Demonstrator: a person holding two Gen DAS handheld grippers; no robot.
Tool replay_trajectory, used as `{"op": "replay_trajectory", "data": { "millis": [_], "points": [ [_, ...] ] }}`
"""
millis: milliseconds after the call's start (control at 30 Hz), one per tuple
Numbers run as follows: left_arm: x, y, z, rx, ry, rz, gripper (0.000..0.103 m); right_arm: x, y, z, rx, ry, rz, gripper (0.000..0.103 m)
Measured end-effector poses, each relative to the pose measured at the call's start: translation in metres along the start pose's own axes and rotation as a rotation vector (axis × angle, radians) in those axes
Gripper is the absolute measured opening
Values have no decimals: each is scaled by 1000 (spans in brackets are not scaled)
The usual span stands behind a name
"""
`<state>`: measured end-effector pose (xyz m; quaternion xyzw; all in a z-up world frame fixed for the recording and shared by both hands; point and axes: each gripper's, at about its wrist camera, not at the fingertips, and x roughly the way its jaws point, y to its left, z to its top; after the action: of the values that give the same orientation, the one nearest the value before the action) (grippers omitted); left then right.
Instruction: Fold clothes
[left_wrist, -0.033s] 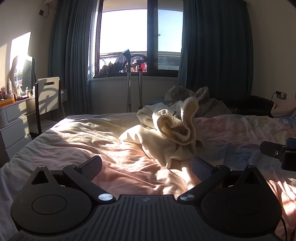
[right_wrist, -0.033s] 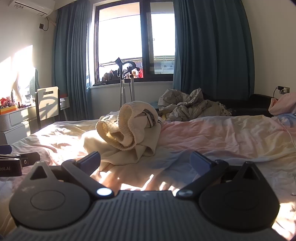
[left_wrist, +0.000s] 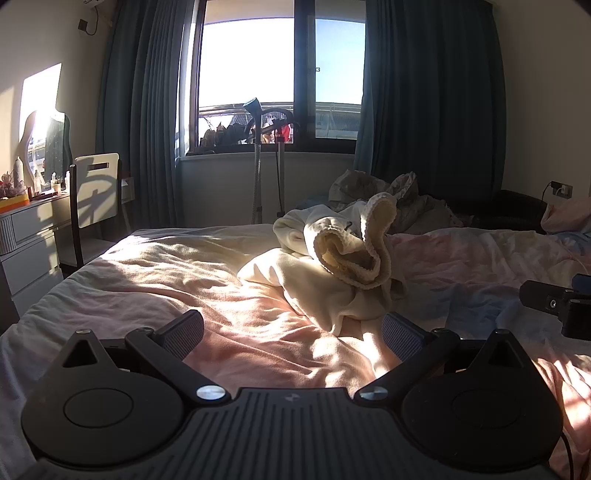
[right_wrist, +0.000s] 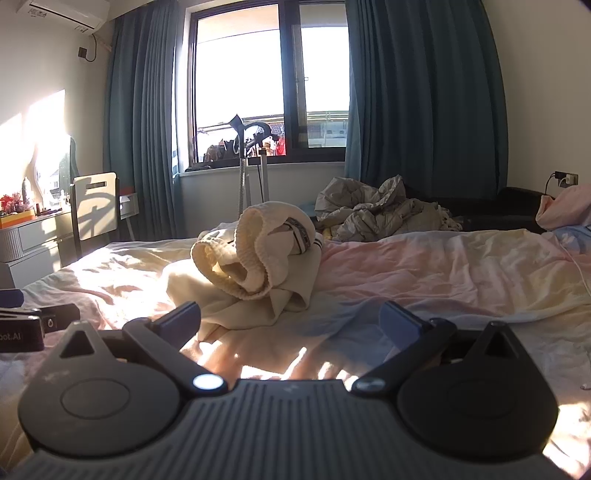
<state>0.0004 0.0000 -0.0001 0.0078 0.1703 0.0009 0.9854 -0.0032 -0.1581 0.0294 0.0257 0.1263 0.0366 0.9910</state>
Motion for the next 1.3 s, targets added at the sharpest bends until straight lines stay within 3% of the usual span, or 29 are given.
{"op": "replay_trajectory", "data": {
  "millis": [1300],
  "points": [
    [1, 2, -1, -3, 11, -7, 103, 0, 3, -2, -1, 5, 11, 103]
  ]
}}
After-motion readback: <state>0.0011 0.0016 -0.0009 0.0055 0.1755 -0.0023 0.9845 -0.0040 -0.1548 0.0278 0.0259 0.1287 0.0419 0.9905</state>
